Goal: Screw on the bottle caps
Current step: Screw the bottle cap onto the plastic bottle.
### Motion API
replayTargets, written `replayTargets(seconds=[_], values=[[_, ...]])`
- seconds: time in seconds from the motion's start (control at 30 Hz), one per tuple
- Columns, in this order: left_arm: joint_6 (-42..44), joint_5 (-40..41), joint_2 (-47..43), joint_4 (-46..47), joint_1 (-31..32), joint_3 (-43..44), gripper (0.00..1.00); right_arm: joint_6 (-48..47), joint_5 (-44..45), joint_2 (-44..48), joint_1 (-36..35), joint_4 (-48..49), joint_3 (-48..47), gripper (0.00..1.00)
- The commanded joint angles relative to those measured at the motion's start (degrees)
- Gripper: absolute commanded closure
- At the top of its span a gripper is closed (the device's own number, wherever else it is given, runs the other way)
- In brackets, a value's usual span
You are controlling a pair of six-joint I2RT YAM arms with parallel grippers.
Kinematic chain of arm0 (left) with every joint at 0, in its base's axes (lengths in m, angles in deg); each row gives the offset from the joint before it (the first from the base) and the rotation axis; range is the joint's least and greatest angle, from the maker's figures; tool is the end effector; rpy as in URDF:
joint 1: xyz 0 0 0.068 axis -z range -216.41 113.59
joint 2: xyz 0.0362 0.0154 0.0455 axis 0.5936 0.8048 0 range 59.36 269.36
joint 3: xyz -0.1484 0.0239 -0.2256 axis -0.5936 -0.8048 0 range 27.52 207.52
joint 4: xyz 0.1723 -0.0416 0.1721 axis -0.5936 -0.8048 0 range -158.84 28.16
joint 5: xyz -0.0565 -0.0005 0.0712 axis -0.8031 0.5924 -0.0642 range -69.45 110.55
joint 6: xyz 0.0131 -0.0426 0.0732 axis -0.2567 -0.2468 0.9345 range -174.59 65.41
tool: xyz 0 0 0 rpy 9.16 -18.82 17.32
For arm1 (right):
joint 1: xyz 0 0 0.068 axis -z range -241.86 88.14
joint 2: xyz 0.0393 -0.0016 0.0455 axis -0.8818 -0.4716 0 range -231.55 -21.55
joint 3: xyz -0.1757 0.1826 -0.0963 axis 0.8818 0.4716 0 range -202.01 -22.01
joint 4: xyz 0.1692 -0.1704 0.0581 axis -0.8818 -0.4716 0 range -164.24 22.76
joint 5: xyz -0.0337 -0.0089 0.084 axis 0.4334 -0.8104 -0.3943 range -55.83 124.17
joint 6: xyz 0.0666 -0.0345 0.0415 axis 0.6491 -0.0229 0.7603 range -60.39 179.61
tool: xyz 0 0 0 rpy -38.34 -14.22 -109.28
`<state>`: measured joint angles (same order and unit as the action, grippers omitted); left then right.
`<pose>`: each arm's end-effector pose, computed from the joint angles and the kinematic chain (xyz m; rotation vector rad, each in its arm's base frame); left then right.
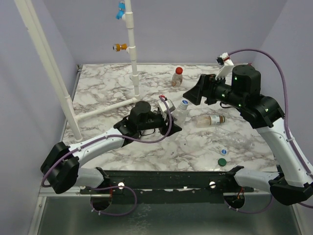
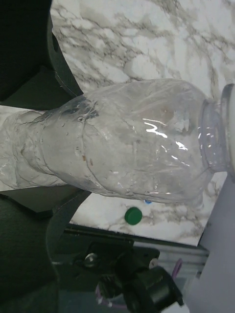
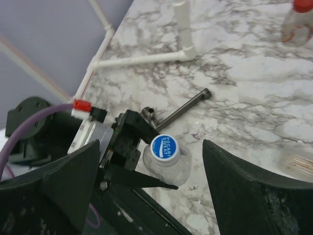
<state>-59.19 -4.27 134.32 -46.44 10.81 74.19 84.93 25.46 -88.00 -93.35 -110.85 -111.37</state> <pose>0.1950 -0.2576 0.2790 0.9841 1.6215 -1.0204 0.2008 0.1364 0.4459 -0.2139 2.0026 0.7959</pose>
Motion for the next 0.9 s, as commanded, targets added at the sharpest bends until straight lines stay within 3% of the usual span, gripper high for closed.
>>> replayTargets(seconds=[0.0, 0.47, 0.87], values=[[-4.4, -13.8, -3.0, -1.3, -0.6, -0.8, 1.0, -7.2, -18.5, 0.0, -0.2, 3.0, 2.2, 0.13], [-4.4, -16.2, -7.0, -1.0, -1.1, -2.2, 1.0, -9.9, -26.6, -0.7, -0.2, 2.4, 3.3, 0.39], [-3.9, -16.1, -8.1, -0.6, -1.1, -2.9, 1.0, -10.0, -23.7, -0.8, -0.2, 1.4, 4.3, 0.41]])
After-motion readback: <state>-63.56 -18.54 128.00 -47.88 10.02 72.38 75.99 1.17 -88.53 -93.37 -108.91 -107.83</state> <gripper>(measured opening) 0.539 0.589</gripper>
